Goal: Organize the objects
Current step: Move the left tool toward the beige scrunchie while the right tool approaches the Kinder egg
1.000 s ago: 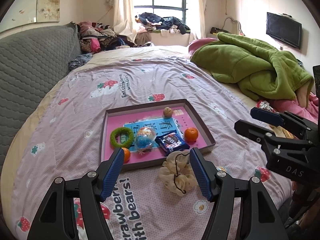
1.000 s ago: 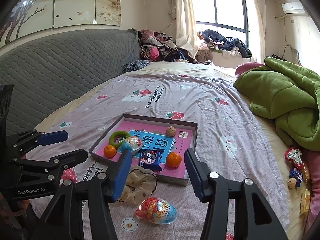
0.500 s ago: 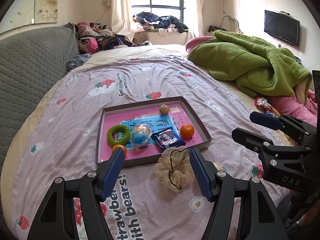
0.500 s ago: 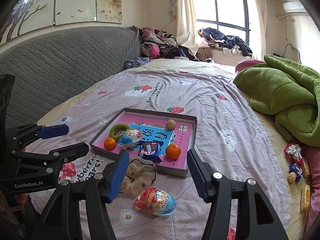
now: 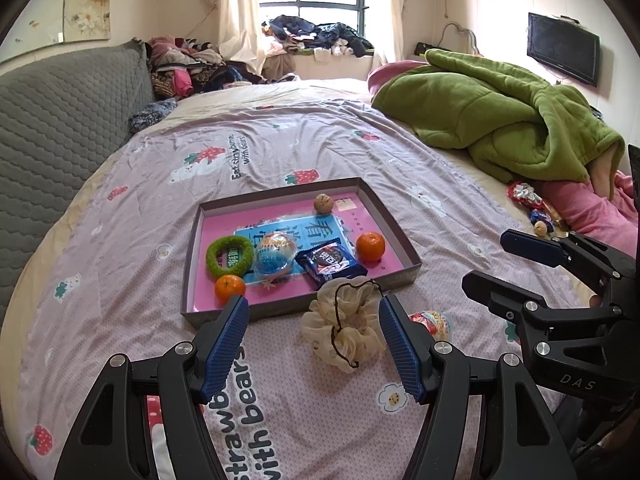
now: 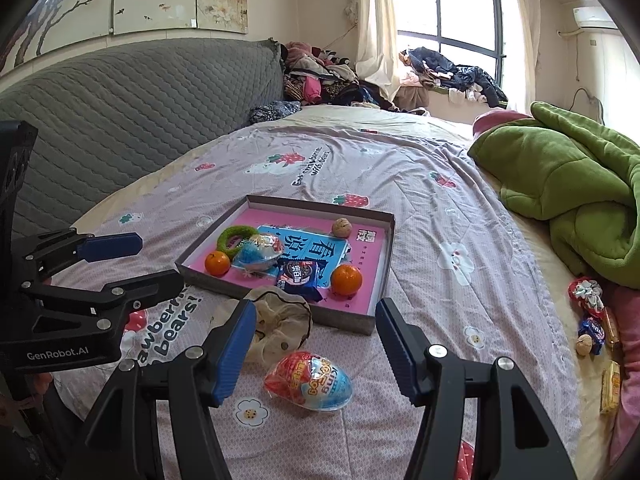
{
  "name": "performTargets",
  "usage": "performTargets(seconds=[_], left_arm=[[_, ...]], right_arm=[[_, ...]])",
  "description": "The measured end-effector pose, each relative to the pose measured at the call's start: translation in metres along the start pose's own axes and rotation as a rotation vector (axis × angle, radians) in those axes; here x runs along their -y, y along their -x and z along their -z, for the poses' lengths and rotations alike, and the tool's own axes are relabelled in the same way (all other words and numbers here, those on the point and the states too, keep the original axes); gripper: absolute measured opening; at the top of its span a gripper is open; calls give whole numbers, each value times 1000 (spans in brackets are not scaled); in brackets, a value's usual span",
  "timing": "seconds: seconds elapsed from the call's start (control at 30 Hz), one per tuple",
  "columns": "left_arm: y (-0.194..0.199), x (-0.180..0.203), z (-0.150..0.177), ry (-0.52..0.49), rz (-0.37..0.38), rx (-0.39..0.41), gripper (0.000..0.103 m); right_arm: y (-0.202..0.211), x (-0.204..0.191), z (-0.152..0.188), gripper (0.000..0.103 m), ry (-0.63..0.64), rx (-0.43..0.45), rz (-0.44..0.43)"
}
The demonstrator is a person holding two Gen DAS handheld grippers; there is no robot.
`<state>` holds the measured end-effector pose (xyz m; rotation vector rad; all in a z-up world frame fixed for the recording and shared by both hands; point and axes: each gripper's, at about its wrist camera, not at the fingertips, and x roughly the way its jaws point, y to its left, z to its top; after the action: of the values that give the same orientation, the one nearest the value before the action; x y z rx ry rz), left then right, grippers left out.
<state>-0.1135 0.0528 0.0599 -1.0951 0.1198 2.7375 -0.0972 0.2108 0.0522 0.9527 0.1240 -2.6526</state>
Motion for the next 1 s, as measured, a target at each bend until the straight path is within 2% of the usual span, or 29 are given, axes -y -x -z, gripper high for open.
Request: performTargets(seconds=[0.63,0.77,0.87,1.0], left_arm=[[-13,3,11,-3,8,-36,69],[-24,2,15,4,6,-57,69],[-36,2,19,8,6,-79,69],[-54,0,24,11,7,-107,69]], right_arm=[[-7,-2,21,62,17,-38,11],[-9,-4,26,63,36,-44,17],[-16,-7,32,69,60,-66,30],[-31,-6,42,69,63,-110,55]])
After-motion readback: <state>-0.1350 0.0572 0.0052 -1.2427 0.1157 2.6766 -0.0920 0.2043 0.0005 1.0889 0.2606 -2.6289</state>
